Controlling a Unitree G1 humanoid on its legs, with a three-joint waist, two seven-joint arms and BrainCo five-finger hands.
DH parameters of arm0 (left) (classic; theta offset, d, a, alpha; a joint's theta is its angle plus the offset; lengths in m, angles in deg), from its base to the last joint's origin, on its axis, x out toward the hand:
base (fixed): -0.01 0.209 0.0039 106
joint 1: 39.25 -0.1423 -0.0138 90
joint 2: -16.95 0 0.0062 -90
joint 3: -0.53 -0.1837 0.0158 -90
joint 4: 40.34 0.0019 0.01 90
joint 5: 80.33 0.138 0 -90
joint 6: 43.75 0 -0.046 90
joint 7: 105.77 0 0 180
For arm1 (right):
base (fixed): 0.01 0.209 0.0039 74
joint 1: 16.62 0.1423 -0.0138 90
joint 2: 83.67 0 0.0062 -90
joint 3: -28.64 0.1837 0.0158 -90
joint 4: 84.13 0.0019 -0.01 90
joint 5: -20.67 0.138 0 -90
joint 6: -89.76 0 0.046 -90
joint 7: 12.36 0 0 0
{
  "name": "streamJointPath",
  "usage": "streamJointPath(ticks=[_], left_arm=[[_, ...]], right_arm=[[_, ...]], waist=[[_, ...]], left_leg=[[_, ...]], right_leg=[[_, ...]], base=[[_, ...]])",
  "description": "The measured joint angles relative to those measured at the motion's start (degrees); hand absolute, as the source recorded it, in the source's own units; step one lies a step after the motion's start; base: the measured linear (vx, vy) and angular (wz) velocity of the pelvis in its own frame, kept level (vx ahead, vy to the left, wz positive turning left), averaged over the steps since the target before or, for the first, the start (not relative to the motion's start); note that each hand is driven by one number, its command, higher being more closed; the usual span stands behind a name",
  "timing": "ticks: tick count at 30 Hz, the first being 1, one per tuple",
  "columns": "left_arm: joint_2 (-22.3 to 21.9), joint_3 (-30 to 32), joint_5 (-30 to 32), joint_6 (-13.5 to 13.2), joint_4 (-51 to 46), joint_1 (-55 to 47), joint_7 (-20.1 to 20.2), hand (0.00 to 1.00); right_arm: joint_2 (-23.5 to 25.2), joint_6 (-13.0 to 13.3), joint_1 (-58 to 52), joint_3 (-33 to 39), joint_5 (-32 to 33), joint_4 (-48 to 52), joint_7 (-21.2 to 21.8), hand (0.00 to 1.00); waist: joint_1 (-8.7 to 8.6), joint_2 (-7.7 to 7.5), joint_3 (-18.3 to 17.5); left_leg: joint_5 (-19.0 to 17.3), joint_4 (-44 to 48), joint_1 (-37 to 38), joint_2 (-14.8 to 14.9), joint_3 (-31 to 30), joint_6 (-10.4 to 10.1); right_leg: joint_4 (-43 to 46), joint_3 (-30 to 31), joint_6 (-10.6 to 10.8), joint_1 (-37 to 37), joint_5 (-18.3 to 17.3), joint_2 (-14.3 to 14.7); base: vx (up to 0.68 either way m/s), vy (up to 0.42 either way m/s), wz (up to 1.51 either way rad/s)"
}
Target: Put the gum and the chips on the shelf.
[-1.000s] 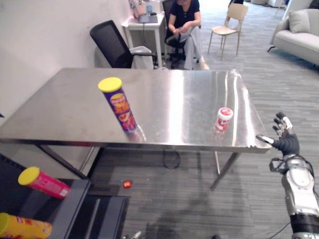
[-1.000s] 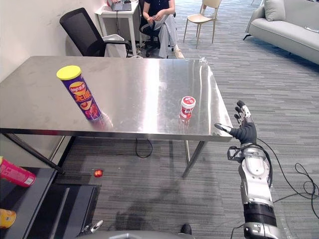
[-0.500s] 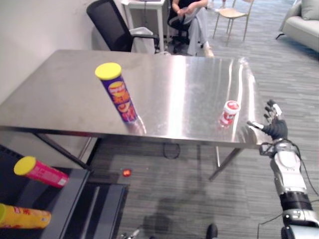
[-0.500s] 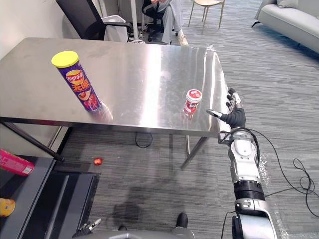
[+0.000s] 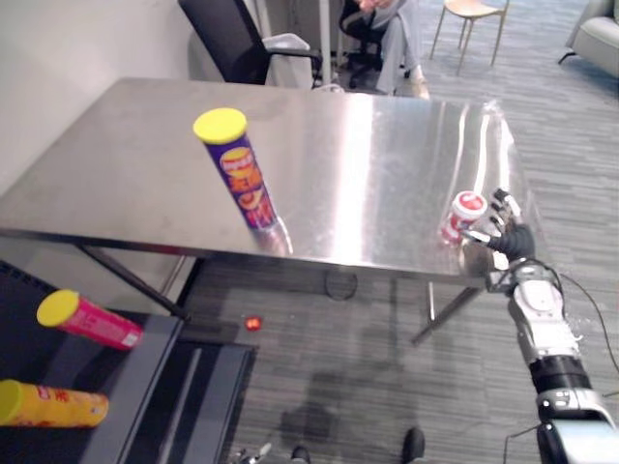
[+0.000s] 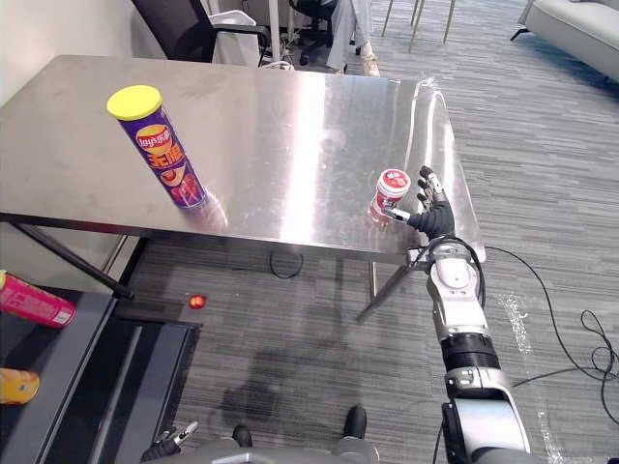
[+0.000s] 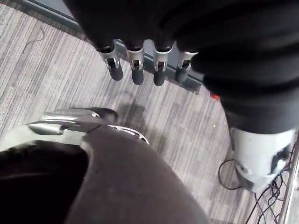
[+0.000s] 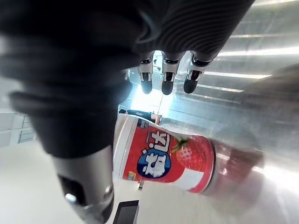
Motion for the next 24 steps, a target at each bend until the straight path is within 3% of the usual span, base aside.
streamJointPath(ticks=[9, 10, 24], left_arm=[[0.0, 0.0, 0.1, 0.0, 0.0, 0.0, 0.0, 0.0], [0.0, 0.0, 0.1, 0.0, 0.0, 0.0, 0.0, 0.0], [0.0, 0.1, 0.1, 0.4, -0.2, 0.2, -0.8, 0.0]], right_arm=[[1.0, -0.1, 1.3, -2.0, 0.0, 0.0, 0.4, 0.0], [1.1, -0.1, 1.4, -2.1, 0.0, 0.0, 0.4, 1.0], [2.1, -0.4, 5.3, -2.2, -1.2, 0.0, -0.7, 1.0]], waist=[[0.09, -0.04, 1.0], [0.11, -0.05, 1.0], [0.55, 0.0, 2.4]], left_leg=[[0.2, 0.0, 0.0, -0.1, 0.0, 0.2], [0.2, 0.0, 0.0, -0.2, 0.0, 0.2], [0.2, -0.2, 0.0, -0.2, 0.1, 0.2]], right_leg=[[0.0, 0.0, 0.5, -0.1, 0.3, -0.1], [0.0, 0.0, 0.5, -0.1, 0.3, -0.1], [-0.1, 0.1, 0.0, -0.2, 0.7, -0.1]], base=[[-0.01, -0.01, 0.0], [0.0, 0.0, 0.0], [0.0, 0.0, 0.0]])
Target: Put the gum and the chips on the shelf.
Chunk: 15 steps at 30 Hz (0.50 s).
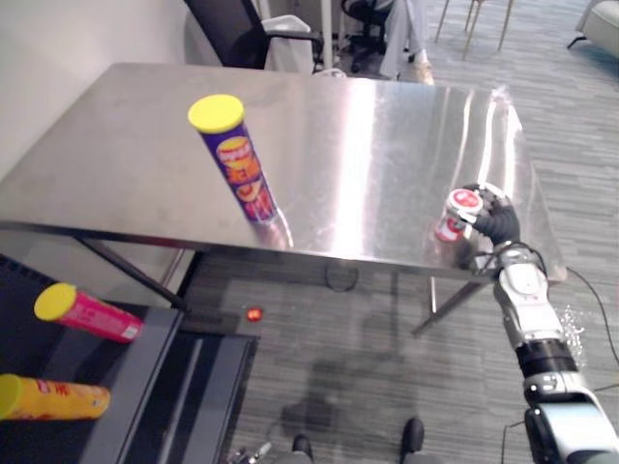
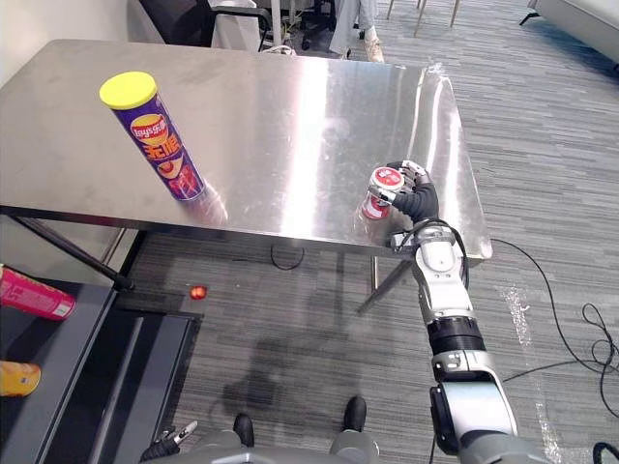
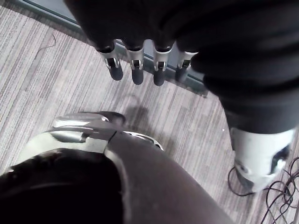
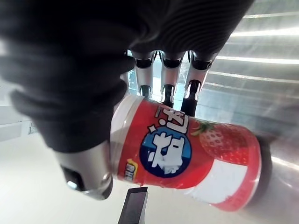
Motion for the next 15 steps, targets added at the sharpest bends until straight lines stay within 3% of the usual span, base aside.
streamJointPath(ticks=[15], left_arm=[[-0.8, 1.3, 2.2, 0.1, -1.6, 0.0, -0.2, 0.0]], right_arm=[[1.5, -0.3, 0.4, 0.2, -0.1, 0.9, -0.7, 1.0]], waist=[[0.88, -0.25, 0.4]], left_leg=[[1.1, -1.0, 0.2, -0.4, -0.3, 0.2]], right_leg=[[0.0, -0.3, -0.2, -0.1, 0.4, -0.3]], base=[[0.0, -0.003, 0.01]])
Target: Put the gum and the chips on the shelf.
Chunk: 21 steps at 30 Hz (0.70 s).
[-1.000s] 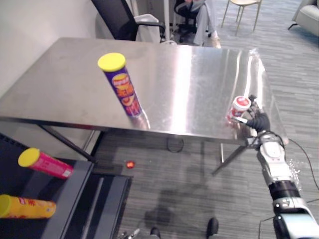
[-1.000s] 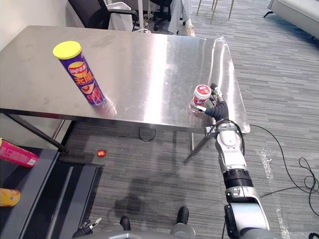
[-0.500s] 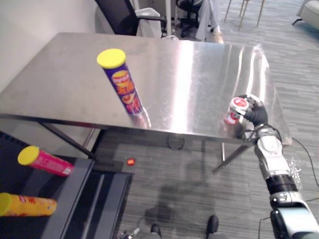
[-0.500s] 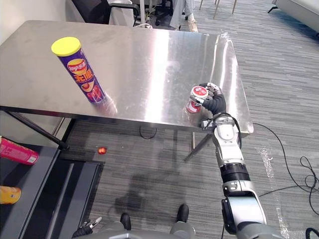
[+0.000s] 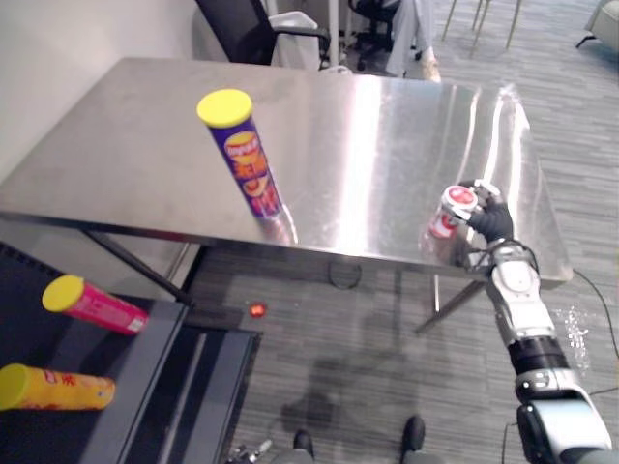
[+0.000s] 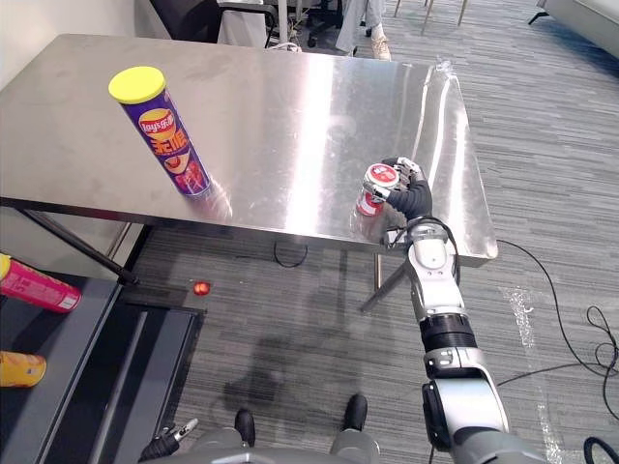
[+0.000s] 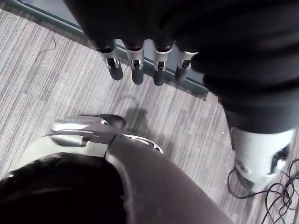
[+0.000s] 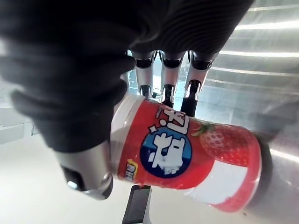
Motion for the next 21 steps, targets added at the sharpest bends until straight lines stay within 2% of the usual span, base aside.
streamJointPath(ticks=[3, 5, 8, 12, 17, 21], left_arm=[[-0.1, 0.4, 0.3, 0.0, 0.0, -0.1, 0.0, 0.0], [0.0, 0.8, 1.7, 0.0, 0.0, -0.2, 0.0, 0.0], [0.5, 0.9, 2.2, 0.0, -0.1, -0.2, 0.0, 0.0], [0.9, 0.9, 2.2, 0.1, 0.0, -0.4, 0.0, 0.0], [0.9, 0.9, 2.3, 0.9, 0.0, -0.4, 0.0, 0.0], [1.0, 0.9, 2.4, 1.2, 0.6, -0.8, 0.1, 0.0]], right_arm=[[-0.1, 0.0, -0.6, 0.7, 0.0, 4.6, 0.0, 1.0], [-0.3, 0.0, -1.9, 1.3, 0.0, 10.0, 0.1, 1.0], [-0.3, 0.5, -4.2, 2.7, 0.0, 16.6, 0.3, 1.0], [-0.3, 0.7, -5.6, 2.7, 0.1, 20.5, 2.1, 1.0], [-0.3, 0.7, -7.6, 2.6, 0.3, 24.9, 4.0, 1.0], [-0.5, 0.7, -10.1, 2.7, 0.3, 26.6, 5.1, 1.0]], waist=[[-0.46, -0.07, 0.0], [-1.43, -0.33, 0.1], [-1.35, -1.22, -0.1], [-1.41, -1.93, -0.4], [-1.46, -1.97, -0.7], [-1.52, -2.04, -2.9]], left_leg=[[0.2, 0.0, 0.0, -0.1, -0.8, 0.1], [0.4, 0.1, 0.3, -0.2, -2.2, 0.2], [0.6, 0.2, 0.3, -0.3, -3.0, 0.3], [0.6, 0.5, 0.3, -0.3, -2.9, 0.3], [0.8, 0.6, 0.3, -0.2, -2.8, 0.2], [0.9, 0.5, 0.2, -0.1, -2.8, 0.1]], right_leg=[[0.0, -0.7, 0.0, 0.6, 0.0, -0.2], [0.0, -2.1, 0.0, 1.8, 0.0, -0.3], [0.1, -2.9, 0.0, 2.4, 0.0, -0.4], [0.2, -2.8, 0.0, 2.4, 0.0, -0.5], [0.2, -2.6, 0.0, 2.4, 0.0, -0.4], [0.1, -2.5, 0.1, 2.2, 0.0, -0.3]], base=[[-0.01, -0.013, 0.14], [-0.02, -0.013, 0.29], [-0.03, -0.012, 0.16], [-0.04, -0.016, -0.01], [-0.04, -0.023, -0.02], [-0.01, -0.007, -0.01]])
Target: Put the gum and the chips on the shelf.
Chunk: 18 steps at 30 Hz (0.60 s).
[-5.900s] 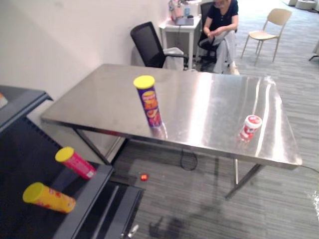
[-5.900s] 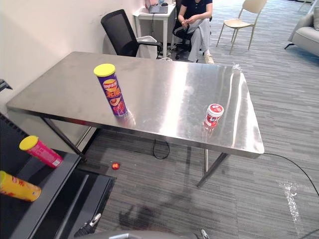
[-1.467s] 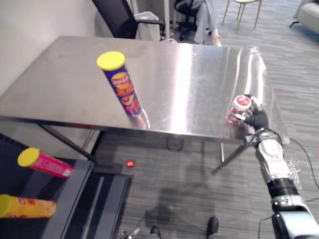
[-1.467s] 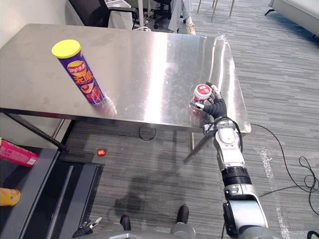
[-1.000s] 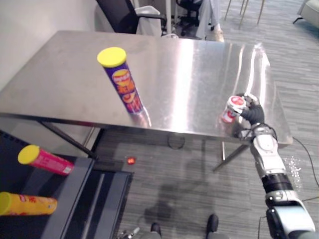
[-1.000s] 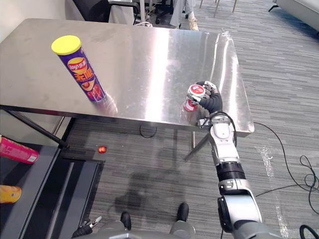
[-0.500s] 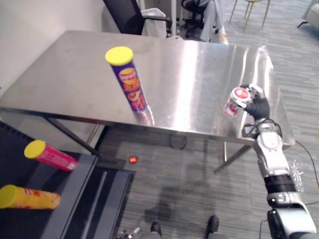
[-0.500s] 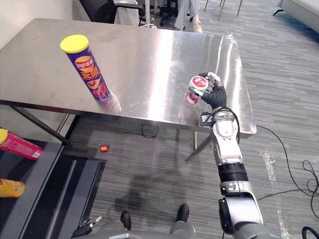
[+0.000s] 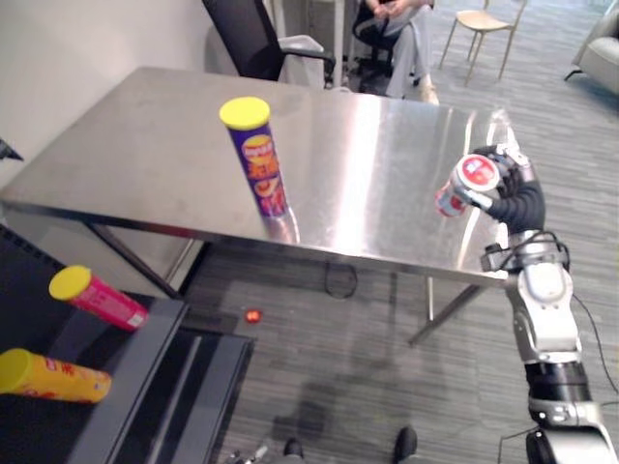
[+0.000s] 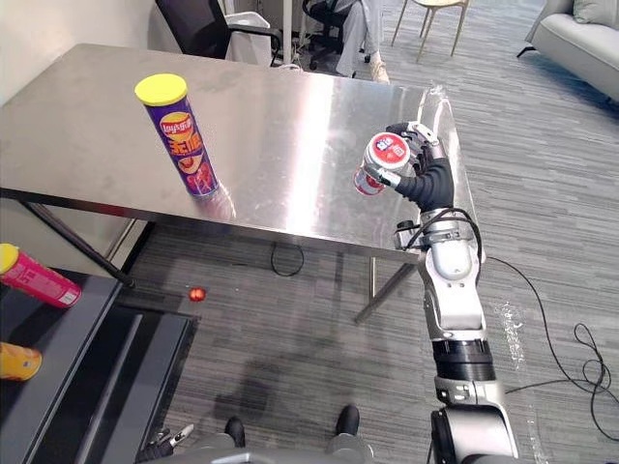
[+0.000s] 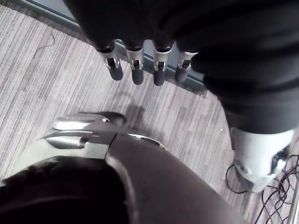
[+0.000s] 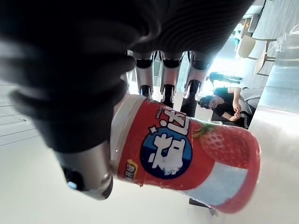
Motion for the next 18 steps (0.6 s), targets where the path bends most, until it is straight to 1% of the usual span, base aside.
streamJointPath(ticks=[4, 11, 12, 13, 14, 15, 16, 17, 18], left_arm=[[0.1, 0.0, 0.0, 0.0, 0.0, -0.6, 0.0, 0.0], [0.0, 0.4, 0.0, 0.0, 0.0, -1.1, 0.1, 0.0], [-0.2, 1.1, 0.0, 0.0, 0.0, -1.1, 0.1, 0.0], [-0.2, 1.3, 0.0, 0.0, 0.0, -1.0, 0.1, 0.0], [-0.5, 1.8, -0.1, 0.0, 0.0, -0.8, 0.2, 0.0], [-0.7, 2.2, -0.2, 0.1, 0.0, -0.6, 0.2, 0.0], [-0.8, 2.3, -0.2, 0.1, 0.0, -0.5, 0.2, 0.0], [-1.5, 2.4, -1.1, 0.1, 0.0, -0.2, 0.2, 0.0], [-1.6, 2.6, -1.4, 0.1, 0.0, 0.1, 0.2, 0.0]], right_arm=[[0.0, 0.0, -1.1, 0.0, 0.1, 0.1, 0.1, 1.0], [0.0, 0.0, -4.3, 0.1, 1.1, 0.2, 0.1, 1.0], [0.0, 0.0, -5.0, 0.1, 1.2, 0.2, 0.1, 1.0], [0.1, 0.0, -5.2, 0.1, 1.2, 0.2, 0.1, 1.0], [0.2, 0.0, -5.3, 0.1, 1.7, 0.2, 0.1, 1.0], [0.3, 0.0, -5.3, 0.0, 2.3, 0.2, 0.0, 1.0], [0.3, 0.0, -5.2, -0.1, 2.3, 0.2, 0.0, 1.0], [0.6, 0.0, -5.1, -0.9, 3.6, 0.2, 0.0, 1.0], [0.8, 0.0, -4.9, -1.3, 4.0, 0.2, 0.0, 1.0]], waist=[[0.02, -0.19, -1.6], [0.12, 0.02, -2.9], [0.13, 0.35, -2.7], [0.11, 0.49, -2.5], [0.16, 0.95, -1.7], [0.15, 1.24, -1.3], [0.19, 1.51, -0.9], [0.44, 2.17, -0.2], [0.51, 2.34, 0.2]], left_leg=[[0.0, 0.0, 0.2, 0.0, 0.2, 0.0], [-0.1, 0.1, 1.1, 0.2, 1.6, -0.1], [-0.8, 1.7, 0.3, 0.6, 1.5, -0.2], [-1.4, 3.3, -0.5, 0.9, 1.3, -0.2], [-3.6, 8.3, -2.6, 1.7, 0.5, -0.2], [-4.6, 11.0, -3.8, 2.1, -0.3, -0.3], [-5.0, 12.3, -4.4, 2.3, -0.9, -0.3], [-5.5, 14.5, -6.3, 2.5, -3.3, -0.4], [-5.4, 15.0, -7.0, 2.7, -4.3, -0.4]], right_leg=[[0.0, 0.4, 0.0, 0.0, 0.0, 0.0], [0.6, 2.1, 0.1, 0.0, -0.1, 0.1], [3.1, 2.4, 0.6, -1.1, -1.1, -0.1], [4.9, 2.5, 0.5, -1.8, -2.0, -0.2], [9.7, 2.6, 0.4, -3.4, -4.6, -0.4], [12.4, 2.3, 0.3, -4.1, -6.1, -0.7], [13.9, 2.0, 0.2, -4.4, -7.0, -0.8], [16.6, 0.1, -0.2, -4.8, -8.6, -1.2], [16.9, -0.9, -0.4, -4.8, -8.8, -1.2]], base=[[-0.01, -0.005, -0.03], [-0.03, -0.012, -0.1], [-0.06, -0.012, -0.01], [-0.11, -0.016, 0.06], [-0.08, -0.009, 0.17], [-0.08, -0.012, 0.25], [-0.1, -0.039, 0.51], [-0.11, -0.053, 0.57], [-0.13, -0.074, 0.73]])
